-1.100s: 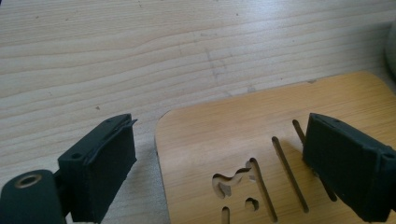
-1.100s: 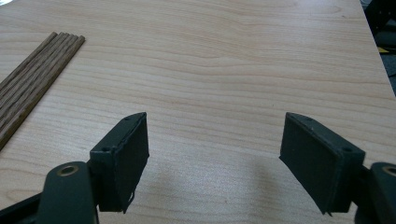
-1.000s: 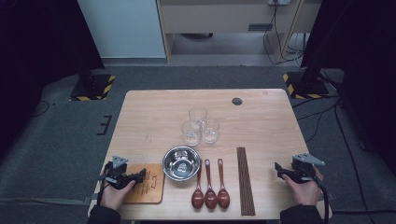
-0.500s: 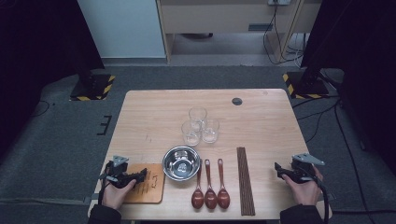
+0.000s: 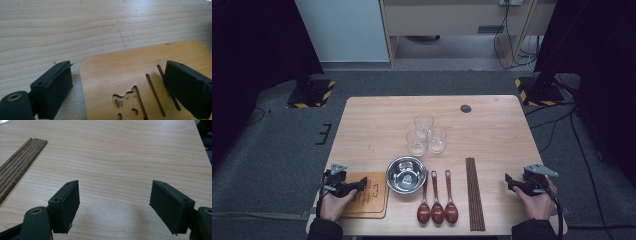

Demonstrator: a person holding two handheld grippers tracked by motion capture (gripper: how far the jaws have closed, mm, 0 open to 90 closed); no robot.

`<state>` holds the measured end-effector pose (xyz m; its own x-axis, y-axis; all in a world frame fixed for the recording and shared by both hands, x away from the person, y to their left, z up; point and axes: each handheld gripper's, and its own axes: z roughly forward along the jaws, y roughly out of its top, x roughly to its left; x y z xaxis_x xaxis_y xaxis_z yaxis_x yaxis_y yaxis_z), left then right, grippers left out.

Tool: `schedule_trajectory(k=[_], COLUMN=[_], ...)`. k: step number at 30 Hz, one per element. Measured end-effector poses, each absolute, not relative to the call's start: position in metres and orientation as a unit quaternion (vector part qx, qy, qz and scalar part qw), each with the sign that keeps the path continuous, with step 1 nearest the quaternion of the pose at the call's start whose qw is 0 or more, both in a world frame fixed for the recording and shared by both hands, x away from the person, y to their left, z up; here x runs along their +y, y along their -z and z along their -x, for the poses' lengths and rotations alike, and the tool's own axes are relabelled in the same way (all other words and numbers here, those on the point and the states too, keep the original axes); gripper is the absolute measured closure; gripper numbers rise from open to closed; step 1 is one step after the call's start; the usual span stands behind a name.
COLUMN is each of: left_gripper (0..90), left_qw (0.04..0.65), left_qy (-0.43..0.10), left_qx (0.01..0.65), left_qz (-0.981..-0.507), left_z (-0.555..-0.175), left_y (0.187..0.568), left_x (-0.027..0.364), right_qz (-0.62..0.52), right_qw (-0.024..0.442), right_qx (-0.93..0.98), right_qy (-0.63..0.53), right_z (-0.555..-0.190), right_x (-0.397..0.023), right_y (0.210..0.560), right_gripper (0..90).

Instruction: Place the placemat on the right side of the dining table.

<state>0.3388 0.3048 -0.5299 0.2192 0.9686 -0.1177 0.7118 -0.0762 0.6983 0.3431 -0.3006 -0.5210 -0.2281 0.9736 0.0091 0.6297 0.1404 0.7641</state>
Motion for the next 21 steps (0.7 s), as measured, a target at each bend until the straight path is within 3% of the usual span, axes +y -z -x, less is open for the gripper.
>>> schedule_trajectory(k=[8, 12, 21], left_gripper=[7.7, 15.8, 16.4], left_qw=[0.335, 0.342, 0.344], left_qy=[-0.199, -0.200, -0.203], left_qx=[0.594, 0.599, 0.599], left_qz=[-0.704, -0.696, -0.694], left_z=[-0.337, -0.333, -0.332], left_y=[0.531, 0.530, 0.530], left_x=[0.304, 0.306, 0.305], right_qz=[-0.554, -0.544, -0.518], right_qw=[0.264, 0.264, 0.268], right_qx=[0.712, 0.715, 0.723], right_qy=[-0.341, -0.351, -0.370], right_z=[-0.343, -0.344, -0.346], right_x=[-0.294, -0.283, -0.264], right_y=[0.513, 0.506, 0.492], right_gripper=[24.7, 25.0, 25.5])
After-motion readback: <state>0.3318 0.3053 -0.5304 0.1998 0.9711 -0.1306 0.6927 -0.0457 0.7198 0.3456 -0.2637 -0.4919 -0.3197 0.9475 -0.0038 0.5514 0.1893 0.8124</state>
